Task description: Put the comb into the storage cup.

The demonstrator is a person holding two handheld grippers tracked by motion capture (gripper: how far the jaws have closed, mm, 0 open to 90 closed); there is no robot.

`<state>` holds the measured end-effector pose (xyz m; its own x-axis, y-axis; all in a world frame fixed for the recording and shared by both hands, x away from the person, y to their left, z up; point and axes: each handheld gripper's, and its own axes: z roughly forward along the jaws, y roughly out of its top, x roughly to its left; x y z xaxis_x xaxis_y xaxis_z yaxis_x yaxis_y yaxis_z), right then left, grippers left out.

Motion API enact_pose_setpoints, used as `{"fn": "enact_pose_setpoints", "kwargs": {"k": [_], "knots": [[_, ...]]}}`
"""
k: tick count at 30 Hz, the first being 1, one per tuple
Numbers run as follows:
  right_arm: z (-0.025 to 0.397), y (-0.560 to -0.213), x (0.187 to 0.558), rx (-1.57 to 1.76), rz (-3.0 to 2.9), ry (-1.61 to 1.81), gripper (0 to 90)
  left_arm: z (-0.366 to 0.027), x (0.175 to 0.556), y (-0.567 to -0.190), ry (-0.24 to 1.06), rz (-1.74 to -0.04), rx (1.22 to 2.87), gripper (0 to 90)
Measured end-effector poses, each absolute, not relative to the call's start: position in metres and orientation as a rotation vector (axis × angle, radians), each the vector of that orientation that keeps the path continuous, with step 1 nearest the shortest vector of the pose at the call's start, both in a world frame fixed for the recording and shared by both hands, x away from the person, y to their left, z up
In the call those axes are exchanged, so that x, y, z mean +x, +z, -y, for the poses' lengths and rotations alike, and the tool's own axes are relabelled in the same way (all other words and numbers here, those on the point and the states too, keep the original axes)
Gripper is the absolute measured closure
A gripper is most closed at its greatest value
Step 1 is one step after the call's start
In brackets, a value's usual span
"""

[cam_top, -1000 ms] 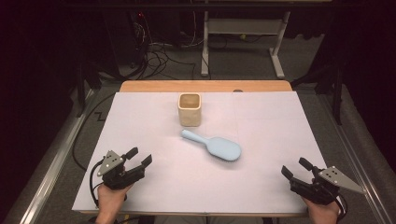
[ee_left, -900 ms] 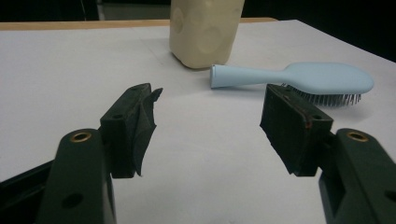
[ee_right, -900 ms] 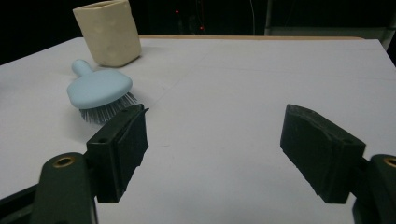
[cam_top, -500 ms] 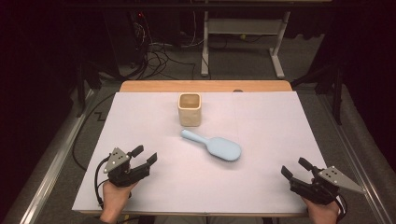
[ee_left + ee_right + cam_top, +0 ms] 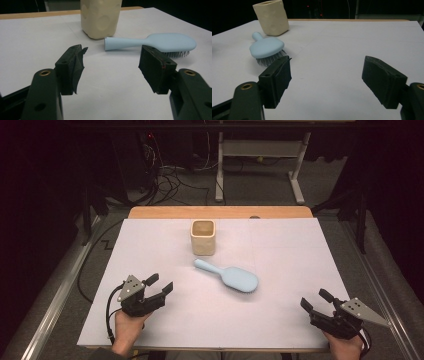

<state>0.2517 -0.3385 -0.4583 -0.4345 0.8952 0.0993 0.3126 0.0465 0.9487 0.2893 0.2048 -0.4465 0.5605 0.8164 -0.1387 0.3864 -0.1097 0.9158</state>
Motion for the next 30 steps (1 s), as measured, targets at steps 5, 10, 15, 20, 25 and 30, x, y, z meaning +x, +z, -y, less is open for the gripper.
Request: {"fn": "enact_pose_setpoints", "kwargs": {"k": [5,10,15,20,25,30], "knots": [[0.338,-0.458,0.252,1.213,-1.791,1.4,24.0,-0.202,0.292,-0.446,0.491,-1.006,1.712,37.2],[0.338,-0.458,0.252,1.215,-1.794,1.4,24.1,-0.198,0.296,-0.446,0.483,-1.002,1.717,37.5],[0.338,-0.458,0.252,1.215,-1.793,1.4,24.1,-0.195,0.298,-0.445,0.48,-0.998,1.722,37.5],[0.338,-0.458,0.252,1.212,-1.794,1.4,24.1,-0.191,0.301,-0.443,0.481,-0.986,1.729,37.7],[0.338,-0.458,0.252,1.213,-1.794,1.403,24.0,-0.185,0.304,-0.442,0.481,-0.972,1.743,37.8],[0.338,-0.458,0.252,1.212,-1.794,1.403,24.0,-0.178,0.308,-0.439,0.482,-0.955,1.754,37.9]]}}
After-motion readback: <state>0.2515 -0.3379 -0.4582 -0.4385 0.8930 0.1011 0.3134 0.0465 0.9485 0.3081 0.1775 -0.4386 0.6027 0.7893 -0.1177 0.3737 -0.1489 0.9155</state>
